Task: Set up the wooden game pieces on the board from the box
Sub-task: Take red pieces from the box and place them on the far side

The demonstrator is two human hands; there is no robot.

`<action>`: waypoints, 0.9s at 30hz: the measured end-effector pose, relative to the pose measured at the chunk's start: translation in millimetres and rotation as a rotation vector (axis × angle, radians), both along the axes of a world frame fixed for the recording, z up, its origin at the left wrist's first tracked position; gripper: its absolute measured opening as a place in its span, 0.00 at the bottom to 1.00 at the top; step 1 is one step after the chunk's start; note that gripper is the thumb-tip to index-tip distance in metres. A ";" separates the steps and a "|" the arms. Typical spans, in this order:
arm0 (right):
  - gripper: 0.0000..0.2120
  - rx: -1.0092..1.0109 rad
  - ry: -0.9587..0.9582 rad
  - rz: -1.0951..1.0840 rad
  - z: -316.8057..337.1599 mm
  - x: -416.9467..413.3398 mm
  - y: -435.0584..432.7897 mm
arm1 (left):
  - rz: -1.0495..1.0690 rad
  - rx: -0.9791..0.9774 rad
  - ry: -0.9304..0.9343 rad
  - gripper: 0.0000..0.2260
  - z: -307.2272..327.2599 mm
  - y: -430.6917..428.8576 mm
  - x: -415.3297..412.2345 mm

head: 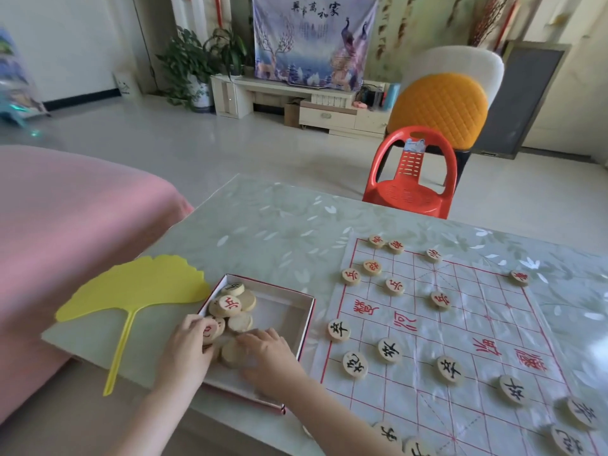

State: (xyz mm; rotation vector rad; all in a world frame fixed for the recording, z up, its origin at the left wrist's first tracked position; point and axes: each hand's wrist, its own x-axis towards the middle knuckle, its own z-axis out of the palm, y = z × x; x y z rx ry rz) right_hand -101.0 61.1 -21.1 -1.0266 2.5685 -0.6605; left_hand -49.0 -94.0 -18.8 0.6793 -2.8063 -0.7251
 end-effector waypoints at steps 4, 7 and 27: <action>0.25 0.040 0.116 0.006 -6.9 -1.8 -7.5 | 0.046 -0.073 -0.019 0.14 -2.0 0.6 -0.3; 0.21 0.079 0.223 0.028 -9.0 -5.9 -13.6 | 0.066 -0.064 0.019 0.13 -3.1 -0.9 -1.7; 0.22 0.101 0.112 -0.058 -12.1 -14.3 -5.8 | 0.012 0.055 0.035 0.20 -11.5 2.7 -10.6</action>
